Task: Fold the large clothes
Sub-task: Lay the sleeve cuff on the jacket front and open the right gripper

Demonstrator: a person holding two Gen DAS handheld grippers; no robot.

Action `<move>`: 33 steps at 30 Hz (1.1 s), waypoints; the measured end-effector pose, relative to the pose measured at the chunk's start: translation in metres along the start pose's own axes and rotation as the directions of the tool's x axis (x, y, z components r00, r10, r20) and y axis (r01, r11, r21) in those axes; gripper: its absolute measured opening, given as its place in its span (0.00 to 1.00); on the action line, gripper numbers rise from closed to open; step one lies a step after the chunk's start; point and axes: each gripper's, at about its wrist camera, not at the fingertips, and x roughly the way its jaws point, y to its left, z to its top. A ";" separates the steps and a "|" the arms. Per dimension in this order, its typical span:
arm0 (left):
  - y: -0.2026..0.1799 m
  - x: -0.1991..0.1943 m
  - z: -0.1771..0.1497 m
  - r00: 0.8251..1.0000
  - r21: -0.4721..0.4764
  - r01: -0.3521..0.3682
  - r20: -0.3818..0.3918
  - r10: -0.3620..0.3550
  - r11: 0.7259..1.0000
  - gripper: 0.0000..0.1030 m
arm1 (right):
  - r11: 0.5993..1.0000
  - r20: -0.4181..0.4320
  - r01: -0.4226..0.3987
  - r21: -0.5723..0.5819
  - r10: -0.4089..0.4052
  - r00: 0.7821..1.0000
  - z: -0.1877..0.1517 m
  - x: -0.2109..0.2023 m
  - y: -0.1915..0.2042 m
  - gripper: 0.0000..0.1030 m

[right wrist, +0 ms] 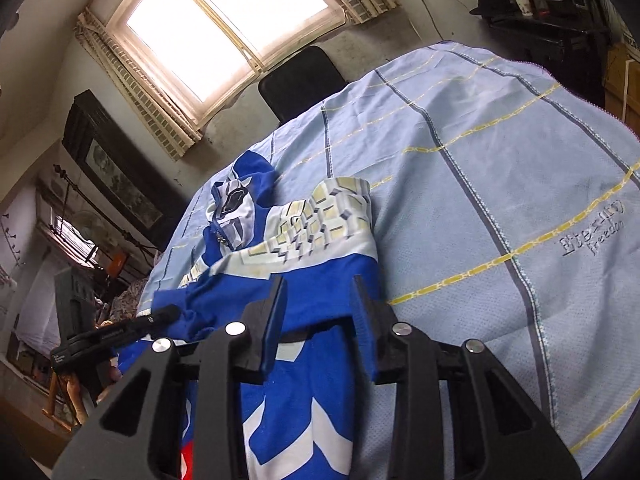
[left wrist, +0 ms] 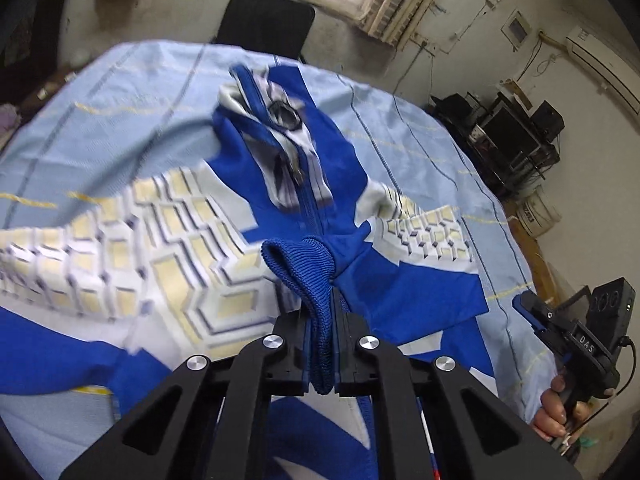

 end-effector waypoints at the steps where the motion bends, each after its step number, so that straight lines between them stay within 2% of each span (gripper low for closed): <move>1: 0.003 -0.006 0.001 1.000 0.003 -0.014 0.014 0.014 1.000 0.08 | 1.000 -0.008 -0.005 -0.006 0.005 1.000 -0.001 0.001 0.002 0.32; 5: 0.023 -0.019 -0.001 0.997 -0.021 -0.060 0.040 0.061 0.998 0.08 | 0.999 -0.043 0.002 -0.050 -0.004 0.999 -0.008 0.012 0.012 0.31; 7: 0.037 -0.017 -0.005 0.997 -0.045 -0.066 0.025 0.067 0.997 0.08 | 0.997 -0.062 0.008 -0.080 -0.013 0.998 -0.012 0.018 0.018 0.29; 9: 0.047 -0.009 -0.012 0.998 -0.064 -0.067 0.005 0.067 0.996 0.08 | 0.994 -0.080 0.012 -0.107 -0.021 0.997 -0.017 0.023 0.023 0.21; 10: 0.053 -0.004 -0.017 0.998 -0.072 -0.070 -0.009 0.070 0.995 0.08 | 0.993 -0.093 0.017 -0.121 -0.028 0.995 -0.019 0.027 0.026 0.20; 13: 0.065 0.007 -0.026 0.996 -0.103 -0.084 -0.029 0.082 0.991 0.14 | 0.985 -0.165 0.063 -0.161 -0.089 0.982 -0.028 0.045 0.027 0.14; 16: 0.074 0.006 -0.026 0.998 -0.137 -0.062 -0.029 0.059 0.989 0.19 | 0.977 -0.226 0.128 -0.168 -0.165 0.960 -0.034 0.061 0.020 0.09; 17: 0.076 0.004 -0.026 0.998 -0.142 -0.064 -0.025 0.061 0.988 0.20 | 0.978 -0.231 0.134 -0.162 -0.170 0.958 -0.034 0.062 0.017 0.04; 19: 0.074 -0.004 -0.026 0.995 -0.138 -0.095 -0.003 0.095 0.986 0.22 | 0.980 -0.240 0.131 -0.147 -0.164 0.957 -0.033 0.061 0.013 0.02; 21: 0.070 -0.016 -0.025 0.989 -0.122 -0.137 0.029 0.142 0.983 0.23 | 0.981 -0.244 0.130 -0.145 -0.163 0.956 -0.033 0.060 0.012 0.02; 25: 0.050 -0.039 -0.021 0.973 -0.064 -0.198 0.110 0.204 0.978 0.32 | 0.980 -0.236 0.134 -0.145 -0.166 0.957 -0.034 0.053 0.012 0.03; 27: 0.036 -0.043 -0.018 0.973 -0.022 -0.195 0.125 0.196 0.981 0.32 | 0.984 -0.185 0.122 -0.132 -0.145 0.972 -0.028 0.039 0.017 0.09; 29: 0.023 -0.038 -0.014 0.977 0.012 -0.178 0.119 0.176 0.984 0.32 | 0.984 -0.141 0.108 -0.139 -0.128 0.982 -0.020 0.029 0.026 0.08; 33: 0.004 -0.006 -0.007 0.987 0.039 -0.146 0.066 0.143 0.989 0.32 | 0.978 -0.134 0.104 -0.181 -0.129 0.982 -0.001 0.045 0.048 0.08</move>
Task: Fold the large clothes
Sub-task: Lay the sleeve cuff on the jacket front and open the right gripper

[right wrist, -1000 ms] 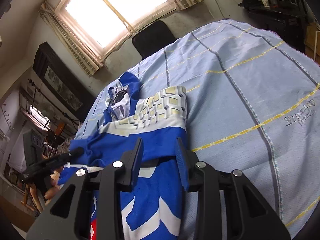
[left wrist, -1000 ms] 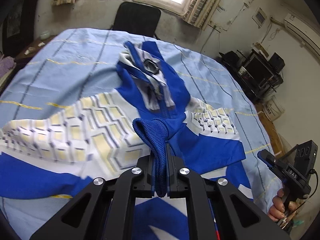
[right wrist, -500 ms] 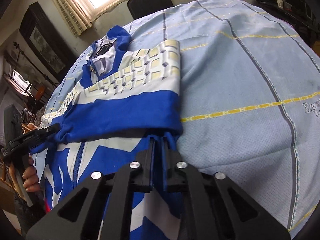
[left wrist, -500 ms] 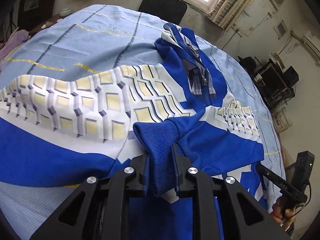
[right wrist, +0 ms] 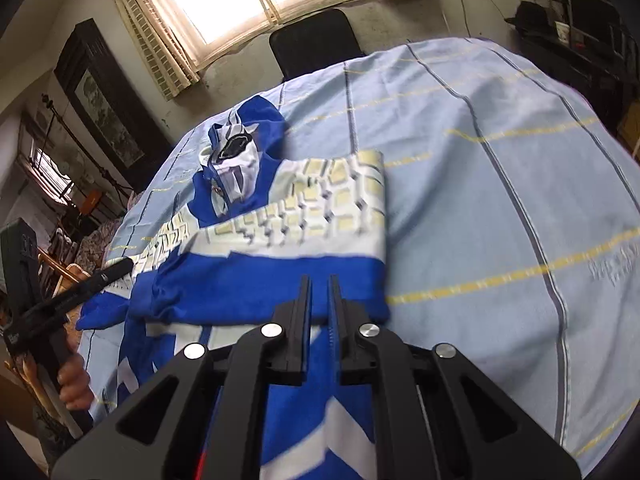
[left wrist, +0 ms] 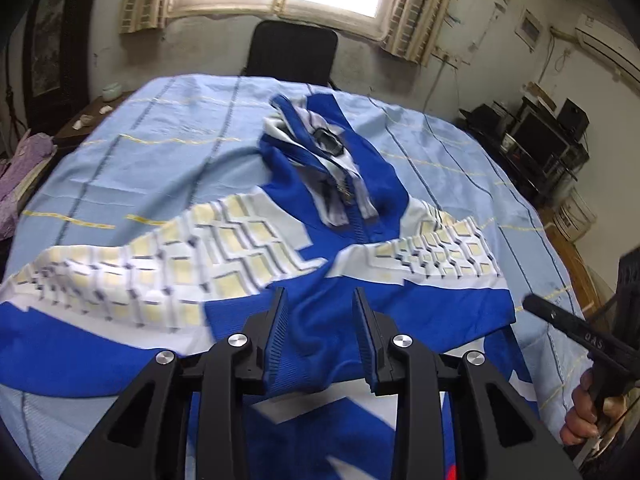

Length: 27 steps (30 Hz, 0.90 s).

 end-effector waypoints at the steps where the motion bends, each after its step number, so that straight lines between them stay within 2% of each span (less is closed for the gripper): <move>1: -0.003 0.010 -0.001 1.000 0.001 0.000 -0.013 0.000 1.000 0.32 | 1.000 -0.004 -0.004 -0.001 0.004 1.000 0.006 0.006 0.004 0.08; 5: 0.003 0.050 -0.008 0.996 -0.026 0.012 -0.089 -0.015 1.000 0.31 | 1.000 -0.016 -0.007 0.021 0.008 1.000 0.021 0.033 0.005 0.08; 8: 0.008 0.055 -0.011 0.995 -0.022 0.050 -0.082 -0.051 0.999 0.29 | 0.999 -0.051 0.006 0.051 -0.003 0.999 0.018 0.054 -0.005 0.08; 10: 0.011 0.056 -0.010 0.994 -0.031 0.069 -0.082 -0.071 0.997 0.29 | 0.997 -0.080 0.015 0.069 -0.010 0.997 0.015 0.063 -0.016 0.05; 12: 0.014 0.057 -0.011 0.993 -0.041 0.086 -0.083 -0.089 0.995 0.29 | 0.992 -0.097 -0.020 0.121 0.032 0.995 0.013 0.069 -0.030 0.00; 17: 0.021 0.055 -0.012 0.988 -0.061 0.126 -0.076 -0.131 0.990 0.29 | 0.967 -0.103 -0.101 0.236 0.128 0.986 0.013 0.066 -0.056 0.00; 19: 0.022 0.053 -0.013 0.988 -0.071 0.135 -0.072 -0.140 0.988 0.29 | 0.962 -0.103 -0.103 0.252 0.132 0.986 0.013 0.064 -0.058 0.00; 22: 0.027 0.048 -0.014 0.986 -0.102 0.145 -0.063 -0.152 0.984 0.29 | 0.968 -0.071 -0.051 0.245 0.070 0.995 0.015 0.053 -0.054 0.00; 24: 0.029 0.040 -0.014 0.988 -0.130 0.144 -0.045 -0.151 0.981 0.29 | 0.984 -0.021 0.002 0.181 0.002 1.000 0.017 0.039 -0.041 0.06; 25: 0.030 0.034 -0.014 0.989 -0.137 0.137 -0.032 -0.143 0.981 0.29 | 0.987 -0.003 0.007 0.160 -0.007 1.000 0.018 0.034 -0.036 0.06; 27: 0.030 0.019 -0.015 0.995 -0.142 0.098 0.002 -0.098 0.985 0.32 | 0.993 0.013 -0.032 0.114 0.030 0.999 0.016 0.027 -0.022 0.06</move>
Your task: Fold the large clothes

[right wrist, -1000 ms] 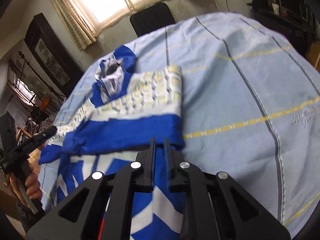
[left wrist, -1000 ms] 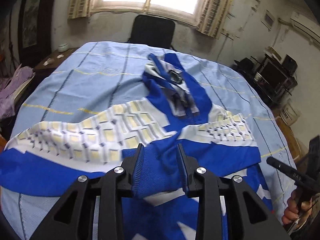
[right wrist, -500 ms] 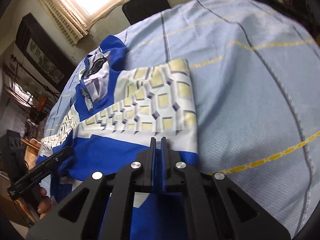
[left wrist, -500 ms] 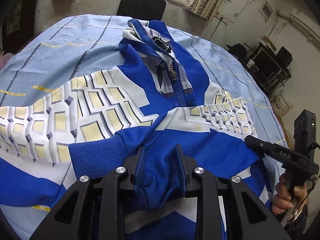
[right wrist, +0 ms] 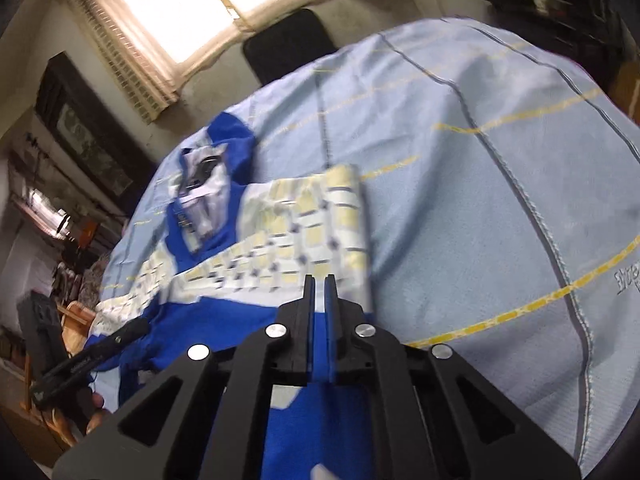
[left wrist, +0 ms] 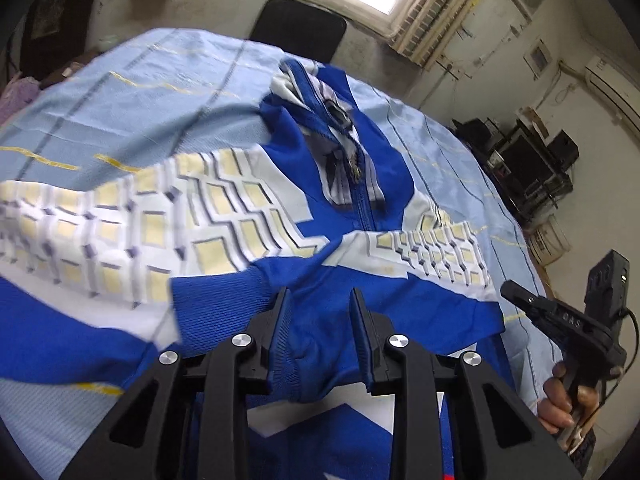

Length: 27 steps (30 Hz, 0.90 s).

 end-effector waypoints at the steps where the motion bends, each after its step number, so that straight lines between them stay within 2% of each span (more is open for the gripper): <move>1: -0.001 -0.009 -0.002 0.999 0.003 -0.027 0.022 0.027 1.000 0.33 | 1.000 -0.007 -0.020 -0.011 0.020 1.000 -0.001 0.001 0.005 0.06; 5: 0.010 -0.042 -0.012 0.996 -0.041 -0.054 0.071 0.057 0.998 0.33 | 0.997 -0.089 -0.044 -0.065 0.039 0.995 -0.014 0.019 0.020 0.08; 8: 0.025 -0.063 -0.022 0.991 -0.090 -0.090 0.094 0.099 0.992 0.33 | 0.998 -0.172 -0.057 -0.028 0.052 0.984 -0.021 0.039 0.012 0.09; 10: 0.037 -0.077 -0.028 0.987 -0.122 -0.115 0.102 0.128 0.986 0.33 | 0.998 -0.172 -0.066 -0.010 0.063 0.983 -0.022 0.039 0.008 0.07; 16: 0.082 -0.121 -0.043 0.971 -0.242 -0.155 0.142 0.193 0.958 0.39 | 0.996 -0.075 -0.090 -0.022 0.088 0.993 -0.017 -0.003 0.014 0.14; 21: 0.125 -0.156 -0.058 0.956 -0.349 -0.178 0.160 0.246 0.920 0.39 | 0.992 0.031 -0.103 -0.076 0.105 0.994 -0.027 -0.044 0.020 0.30; 23: 0.143 -0.166 -0.062 0.949 -0.386 -0.196 0.155 0.273 0.901 0.39 | 0.990 0.053 -0.100 -0.096 0.105 0.993 -0.031 -0.053 0.021 0.31; 27: 0.166 -0.173 -0.066 0.951 -0.457 -0.179 0.147 0.272 0.872 0.39 | 0.991 0.065 -0.107 -0.077 0.112 0.992 -0.033 -0.056 0.017 0.32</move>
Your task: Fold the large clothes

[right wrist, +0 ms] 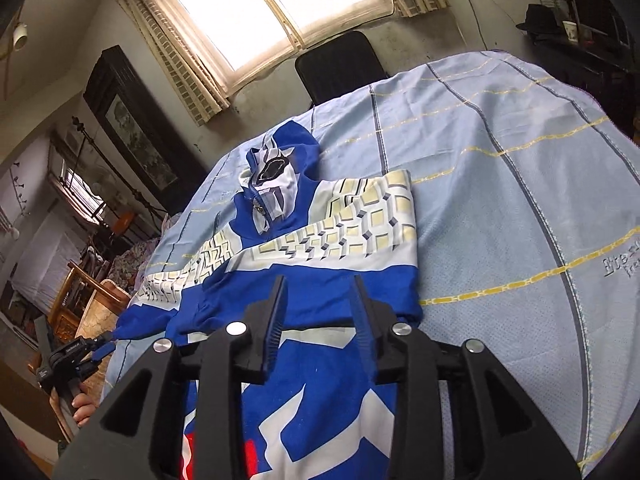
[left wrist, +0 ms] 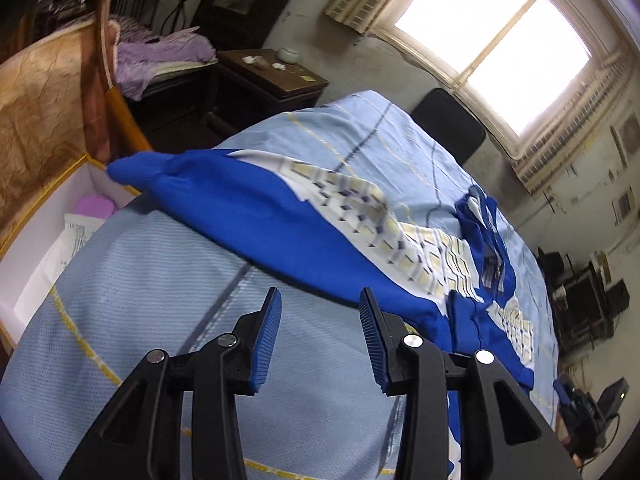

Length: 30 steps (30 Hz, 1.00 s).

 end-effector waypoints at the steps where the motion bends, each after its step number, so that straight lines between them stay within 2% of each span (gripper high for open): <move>1: 0.002 0.001 0.001 1.000 -0.012 0.001 -0.002 -0.001 1.000 0.39 | 1.000 -0.002 -0.001 0.007 0.001 1.000 0.000 0.001 -0.001 0.32; 7: 0.005 0.028 0.005 1.000 -0.087 -0.004 -0.030 0.001 0.996 0.39 | 1.000 -0.010 0.001 0.030 -0.001 1.000 -0.001 0.005 -0.006 0.35; 9: 0.008 0.038 0.006 0.999 -0.130 -0.018 -0.038 0.013 0.991 0.39 | 0.999 -0.005 0.006 0.036 -0.006 1.000 -0.001 0.004 -0.008 0.39; 12: 0.010 0.050 0.006 0.999 -0.183 -0.035 -0.048 0.027 0.983 0.40 | 0.999 -0.008 0.007 0.044 -0.006 1.000 -0.001 0.005 -0.010 0.39; 16: 0.002 0.052 0.010 0.997 -0.205 -0.079 -0.005 0.080 0.976 0.53 | 0.999 -0.016 0.010 0.052 -0.009 1.000 0.000 0.007 -0.012 0.40; 21: 0.004 0.055 0.015 0.989 -0.264 -0.112 0.066 0.134 0.958 0.54 | 0.998 -0.020 0.019 0.054 -0.018 1.000 -0.001 0.010 -0.013 0.40; 22: 0.006 0.055 0.017 0.985 -0.271 -0.124 0.084 0.152 0.955 0.53 | 0.998 -0.020 0.021 0.056 -0.020 1.000 -0.001 0.010 -0.014 0.40; 26: 0.015 0.052 0.018 0.988 -0.316 -0.076 0.108 0.115 0.946 0.49 | 0.997 -0.018 0.023 0.078 -0.022 1.000 0.000 0.010 -0.019 0.40; 27: 0.015 0.051 0.018 0.985 -0.312 -0.085 0.114 0.126 0.946 0.43 | 0.996 -0.018 0.021 0.082 -0.020 1.000 0.001 0.009 -0.020 0.40; 28: 0.016 0.050 0.019 0.983 -0.305 -0.096 0.121 0.138 0.948 0.29 | 0.996 -0.018 0.019 0.085 -0.017 1.000 0.001 0.009 -0.020 0.40; 30: 0.017 0.046 0.021 0.980 -0.291 -0.109 0.130 0.152 0.951 0.12 | 0.996 -0.017 0.016 0.087 -0.015 1.000 0.001 0.008 -0.021 0.40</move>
